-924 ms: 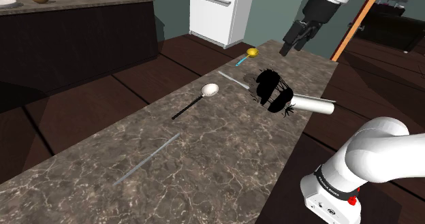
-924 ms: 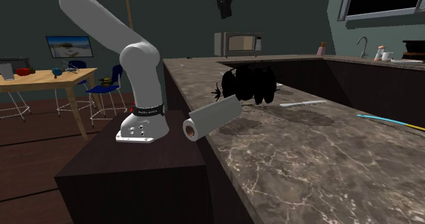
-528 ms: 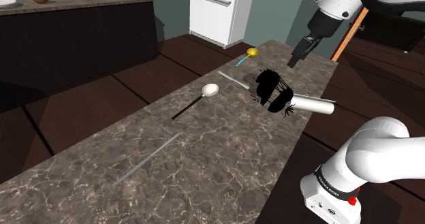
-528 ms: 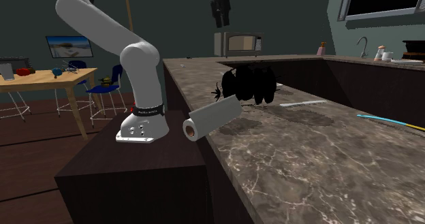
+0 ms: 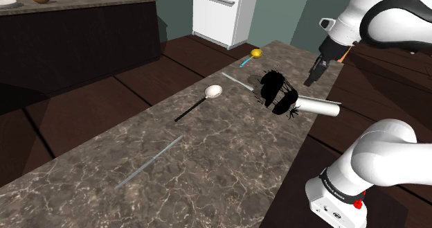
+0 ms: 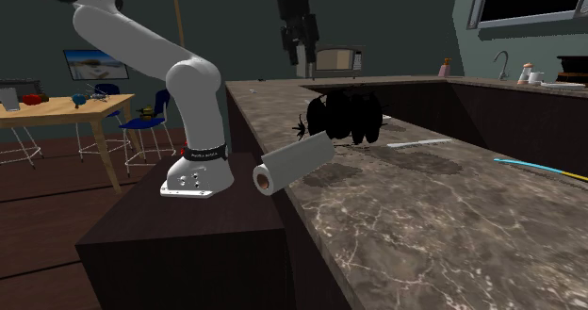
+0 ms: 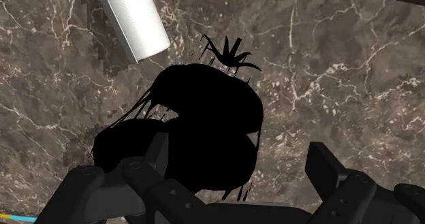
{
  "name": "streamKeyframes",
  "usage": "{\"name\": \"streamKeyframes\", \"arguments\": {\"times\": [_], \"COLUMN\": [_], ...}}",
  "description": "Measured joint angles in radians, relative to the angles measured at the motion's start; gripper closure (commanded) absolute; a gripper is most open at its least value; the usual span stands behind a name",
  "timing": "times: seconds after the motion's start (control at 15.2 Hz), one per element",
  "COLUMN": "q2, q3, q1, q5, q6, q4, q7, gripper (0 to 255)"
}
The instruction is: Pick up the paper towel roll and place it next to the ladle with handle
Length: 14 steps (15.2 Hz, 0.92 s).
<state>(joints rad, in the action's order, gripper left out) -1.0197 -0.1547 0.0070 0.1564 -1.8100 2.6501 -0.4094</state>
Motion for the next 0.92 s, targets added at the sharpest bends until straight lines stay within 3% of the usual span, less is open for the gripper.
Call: {"name": "streamKeyframes", "arguments": {"times": [0.4, 0.92], "q2": [-0.029, 0.067], "q3": [-0.157, -0.386], "q1": [-0.038, -0.078], "q5": [0.166, 0.391], "q6": [-0.081, -0.257], "q4": [0.102, 0.147], "q7": [-0.239, -0.531], "gripper": [0, 0]}}
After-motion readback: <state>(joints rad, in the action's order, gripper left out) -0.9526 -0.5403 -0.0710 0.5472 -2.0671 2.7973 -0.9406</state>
